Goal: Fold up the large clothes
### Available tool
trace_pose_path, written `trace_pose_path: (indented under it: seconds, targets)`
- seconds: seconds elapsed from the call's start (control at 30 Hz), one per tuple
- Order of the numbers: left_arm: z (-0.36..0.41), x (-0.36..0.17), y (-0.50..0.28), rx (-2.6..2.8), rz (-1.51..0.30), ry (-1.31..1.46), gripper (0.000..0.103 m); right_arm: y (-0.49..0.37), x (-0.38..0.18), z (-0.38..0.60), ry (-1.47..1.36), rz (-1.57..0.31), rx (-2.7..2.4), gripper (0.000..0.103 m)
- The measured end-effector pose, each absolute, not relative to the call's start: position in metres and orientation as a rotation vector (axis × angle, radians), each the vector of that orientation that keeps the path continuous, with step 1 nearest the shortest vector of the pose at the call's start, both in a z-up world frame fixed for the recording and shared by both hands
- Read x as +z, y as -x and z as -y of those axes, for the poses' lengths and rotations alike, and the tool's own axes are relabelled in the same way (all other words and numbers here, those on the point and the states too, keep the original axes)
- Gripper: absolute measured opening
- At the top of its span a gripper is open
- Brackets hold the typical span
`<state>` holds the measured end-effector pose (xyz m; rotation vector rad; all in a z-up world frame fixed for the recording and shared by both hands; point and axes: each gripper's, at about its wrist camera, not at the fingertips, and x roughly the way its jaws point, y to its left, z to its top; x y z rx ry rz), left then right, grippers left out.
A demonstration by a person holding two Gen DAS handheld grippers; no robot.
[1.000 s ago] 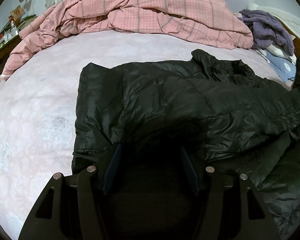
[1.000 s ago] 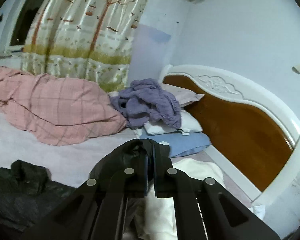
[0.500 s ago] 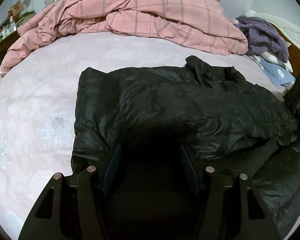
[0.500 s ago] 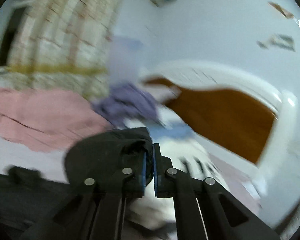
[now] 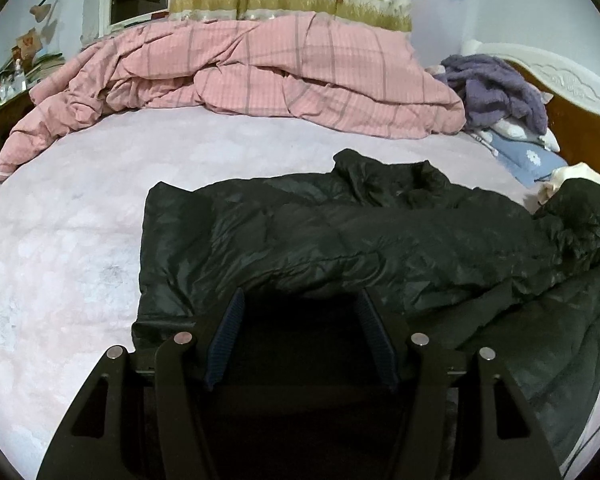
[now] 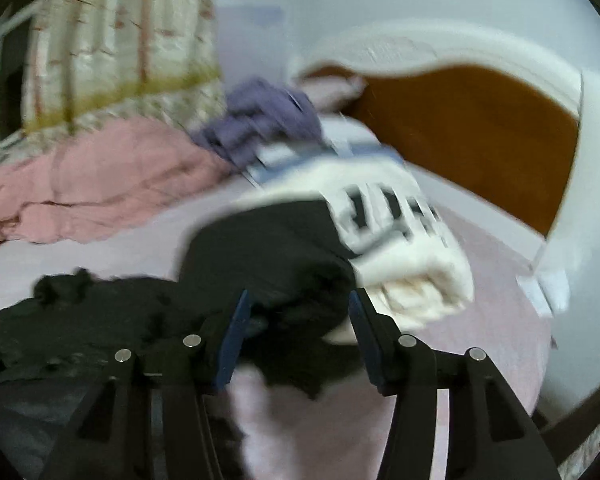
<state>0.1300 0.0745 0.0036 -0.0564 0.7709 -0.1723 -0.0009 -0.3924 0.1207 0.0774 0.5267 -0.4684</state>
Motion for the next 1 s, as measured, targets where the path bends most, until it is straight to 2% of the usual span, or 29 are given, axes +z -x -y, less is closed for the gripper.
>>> trace_pose_path:
  seconds: [0.07, 0.17, 0.23, 0.3, 0.47, 0.57, 0.67, 0.77, 0.83, 0.87, 0.97, 1.0]
  targets:
    - [-0.074, 0.002, -0.132, -0.164, -0.767, 0.059, 0.058, -0.004, 0.131, 0.366, -0.046, -0.494, -0.362, 0.057]
    - [-0.073, -0.004, -0.137, -0.154, -0.779, 0.068, 0.058, -0.035, 0.128, 0.330, -0.028, -0.557, -0.165, 0.057]
    - [-0.073, -0.008, -0.141, -0.153, -0.799, 0.070, 0.058, -0.067, 0.112, 0.313, -0.038, -0.639, -0.084, 0.050]
    - [-0.075, -0.010, -0.140, -0.155, -0.801, 0.076, 0.058, -0.101, 0.085, 0.303, -0.079, -0.766, -0.023, 0.034]
    - [-0.078, -0.007, -0.140, -0.158, -0.800, 0.103, 0.058, -0.155, 0.000, 0.330, -0.142, -1.075, -0.219, 0.029]
    - [-0.080, -0.005, -0.141, -0.159, -0.803, 0.112, 0.058, -0.143, -0.012, 0.359, -0.259, -1.069, -0.244, 0.029]
    - [-0.081, -0.003, -0.140, -0.157, -0.799, 0.119, 0.058, -0.123, 0.009, 0.360, -0.209, -0.974, -0.261, 0.029]
    - [-0.081, -0.001, -0.139, -0.160, -0.791, 0.129, 0.058, -0.112, 0.046, 0.353, -0.082, -0.841, -0.272, 0.033]
    - [-0.079, -0.001, -0.138, -0.161, -0.788, 0.121, 0.058, -0.114, 0.068, 0.349, -0.018, -0.769, -0.293, 0.045]
    - [-0.078, -0.001, -0.138, -0.157, -0.787, 0.115, 0.058, -0.118, 0.077, 0.349, 0.011, -0.742, -0.309, 0.058]
    - [-0.074, -0.002, -0.136, -0.155, -0.788, 0.096, 0.058, -0.139, 0.086, 0.349, 0.119, -0.757, -0.415, 0.061]
    - [-0.074, -0.002, -0.136, -0.156, -0.788, 0.090, 0.058, -0.146, 0.079, 0.347, 0.171, -0.790, -0.439, 0.066]
